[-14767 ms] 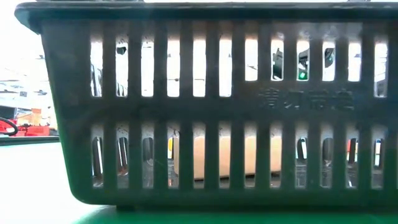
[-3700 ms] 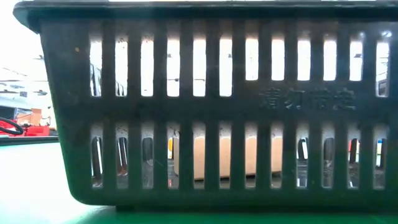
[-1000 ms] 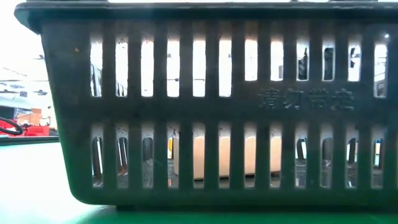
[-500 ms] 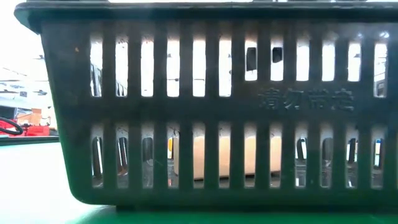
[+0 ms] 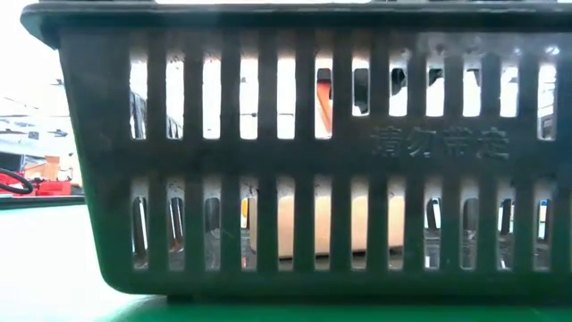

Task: Sort & place blocks by color
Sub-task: Put the top orange block into the orange bin

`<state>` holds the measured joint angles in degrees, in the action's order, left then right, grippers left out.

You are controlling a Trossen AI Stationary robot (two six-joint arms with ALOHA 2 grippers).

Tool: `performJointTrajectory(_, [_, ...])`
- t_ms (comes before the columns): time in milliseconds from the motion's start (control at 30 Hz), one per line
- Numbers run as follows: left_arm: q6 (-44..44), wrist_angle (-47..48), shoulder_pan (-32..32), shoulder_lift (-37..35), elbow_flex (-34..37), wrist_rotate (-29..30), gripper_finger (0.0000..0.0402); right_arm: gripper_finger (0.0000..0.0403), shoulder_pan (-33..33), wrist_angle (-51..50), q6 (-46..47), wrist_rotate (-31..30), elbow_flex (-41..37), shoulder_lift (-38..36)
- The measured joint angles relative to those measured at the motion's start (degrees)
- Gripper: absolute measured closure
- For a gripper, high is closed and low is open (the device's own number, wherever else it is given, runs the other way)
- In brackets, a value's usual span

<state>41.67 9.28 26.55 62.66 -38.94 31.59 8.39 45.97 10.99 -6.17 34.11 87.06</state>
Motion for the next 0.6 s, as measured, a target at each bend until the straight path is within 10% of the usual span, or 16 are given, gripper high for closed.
performJointTrajectory(600, [-2.9, 0.1, 0.0, 0.0, 0.0, 1.2, 0.0222, 0.023, 0.9, 0.8, 6.8, 0.3, 0.0, 5.5])
